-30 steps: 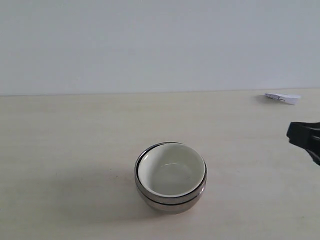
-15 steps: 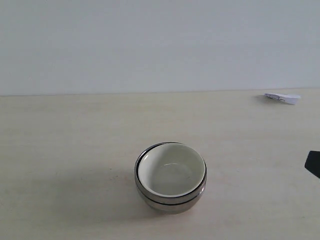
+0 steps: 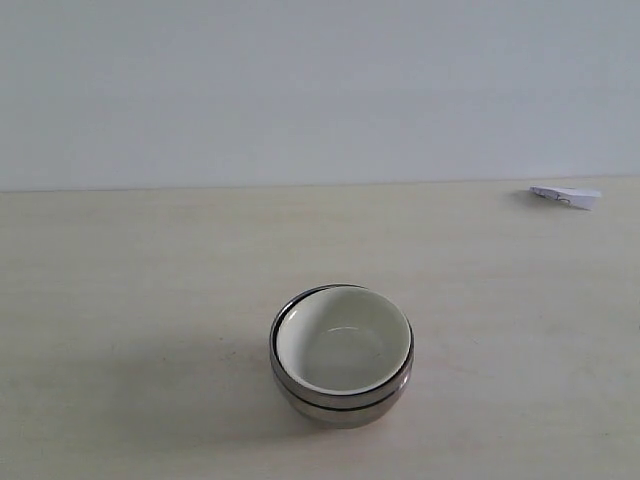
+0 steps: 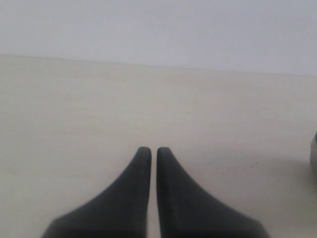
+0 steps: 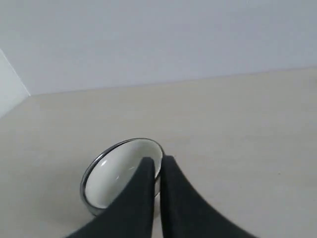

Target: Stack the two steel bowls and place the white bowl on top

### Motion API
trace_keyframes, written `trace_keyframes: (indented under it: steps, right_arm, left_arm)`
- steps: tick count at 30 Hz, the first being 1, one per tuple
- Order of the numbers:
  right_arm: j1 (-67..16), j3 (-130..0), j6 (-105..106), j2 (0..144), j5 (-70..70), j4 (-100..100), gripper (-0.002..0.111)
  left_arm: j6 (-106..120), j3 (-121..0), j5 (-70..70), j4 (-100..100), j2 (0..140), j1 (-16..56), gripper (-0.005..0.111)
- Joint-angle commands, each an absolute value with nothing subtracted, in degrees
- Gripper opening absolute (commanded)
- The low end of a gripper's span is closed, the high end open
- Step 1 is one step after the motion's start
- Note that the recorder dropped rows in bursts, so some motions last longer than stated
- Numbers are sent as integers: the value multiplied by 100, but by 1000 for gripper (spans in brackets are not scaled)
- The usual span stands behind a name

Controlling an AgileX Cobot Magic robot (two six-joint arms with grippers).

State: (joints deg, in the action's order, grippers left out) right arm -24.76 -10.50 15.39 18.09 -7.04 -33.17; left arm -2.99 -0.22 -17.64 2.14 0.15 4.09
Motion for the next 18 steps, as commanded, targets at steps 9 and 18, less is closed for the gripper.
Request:
trace_keyframes:
  steps: [9,18]
  right_arm:
    - [-1353,0,1602,0,103,-3256,0]
    - [-617,0,2188,0,-600,-3233,0]
  left_arm:
    - [-303,0,-1759,204,0,394,4]
    - [-303,0,-1759,204,0,394,4]
